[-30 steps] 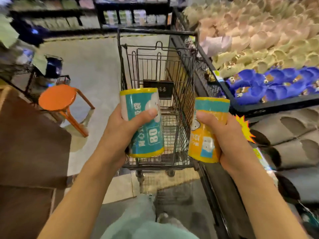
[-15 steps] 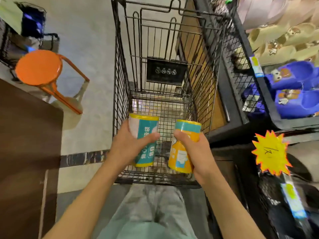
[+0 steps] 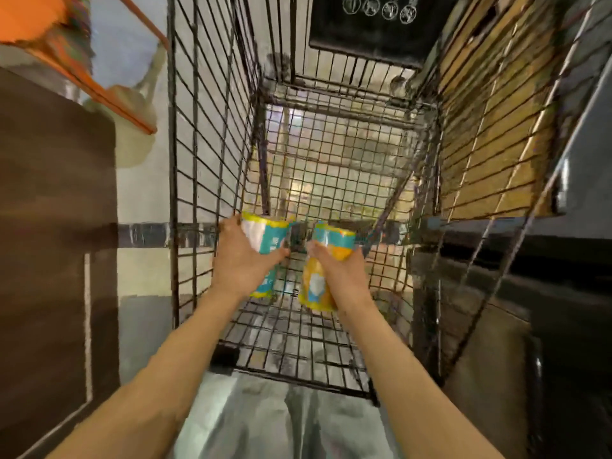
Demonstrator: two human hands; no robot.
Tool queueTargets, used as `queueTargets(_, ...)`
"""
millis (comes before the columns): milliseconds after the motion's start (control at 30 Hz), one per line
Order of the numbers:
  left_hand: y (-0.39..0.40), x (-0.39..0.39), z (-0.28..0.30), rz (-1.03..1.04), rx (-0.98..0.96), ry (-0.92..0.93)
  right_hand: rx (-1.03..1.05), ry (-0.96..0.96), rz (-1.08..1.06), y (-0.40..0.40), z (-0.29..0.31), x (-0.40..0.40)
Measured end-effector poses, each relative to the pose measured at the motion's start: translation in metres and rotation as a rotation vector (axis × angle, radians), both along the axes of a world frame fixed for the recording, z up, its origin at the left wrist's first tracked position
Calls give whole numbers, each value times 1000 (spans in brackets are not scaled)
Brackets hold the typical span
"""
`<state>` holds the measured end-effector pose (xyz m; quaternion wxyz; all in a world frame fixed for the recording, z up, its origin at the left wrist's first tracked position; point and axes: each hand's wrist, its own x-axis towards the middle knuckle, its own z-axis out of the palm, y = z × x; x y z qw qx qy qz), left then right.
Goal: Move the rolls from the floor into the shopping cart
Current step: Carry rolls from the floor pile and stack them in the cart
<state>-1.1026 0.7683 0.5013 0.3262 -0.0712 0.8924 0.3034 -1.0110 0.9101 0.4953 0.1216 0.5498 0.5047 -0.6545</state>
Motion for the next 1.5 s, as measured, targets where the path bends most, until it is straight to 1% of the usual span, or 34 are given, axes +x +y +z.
queueTargets(33,-1,1,-11,-13,-36,1,-13,-3,3,-6,-14,0)
queueTargets(167,-2,9,-45,-143,-288,-18,-67,-45,75,-22,-44,1)
queueTargets(267,-2,14,-61,-179,-372,-43,-95,-68,82,-27,-57,7)
queueTargets(400,-2,13,-67,-155,-402,-60,-119,-112,102,-28,-65,9)
queueTargets(533,-7,7,-56,-145,-388,-45,-103,-144,122,-31,-68,9)
queueTargets(667,-13,-11,-22,-225,-340,-50,-105,-158,112,-39,-70,-3)
queueTargets(733,-19,-20,3,-279,-270,-10,-103,-149,101,-45,-72,-7)
queueTargets(867,-30,-31,55,-350,-49,103,-81,-170,78,-59,-80,-15)
queueTargets(900,-32,-31,64,-415,-14,119,-64,-179,76,-64,-82,-16)
queueTargets(967,-37,-28,77,-621,7,164,-29,-185,63,-70,-83,-19)
queueTargets(1000,-38,-27,82,-715,1,191,-18,-195,56,-74,-85,-19)
queueTargets(1067,-40,-28,88,-839,-34,244,10,-202,78,-78,-88,-17)
queueTargets(1167,-42,-31,90,-1011,-101,345,55,-230,186,-79,-81,-14)
queueTargets(1233,-42,-34,90,-1107,-147,371,99,-268,281,-72,-68,-14)
queueTargets(1333,-37,-36,99,-1201,-247,309,190,-262,532,-55,-34,-11)
queueTargets(1433,-30,-39,113,-1210,-328,250,327,-244,860,-31,24,-10)
queueTargets(1500,-29,-40,125,-1210,-387,208,431,-226,1014,-15,69,-10)
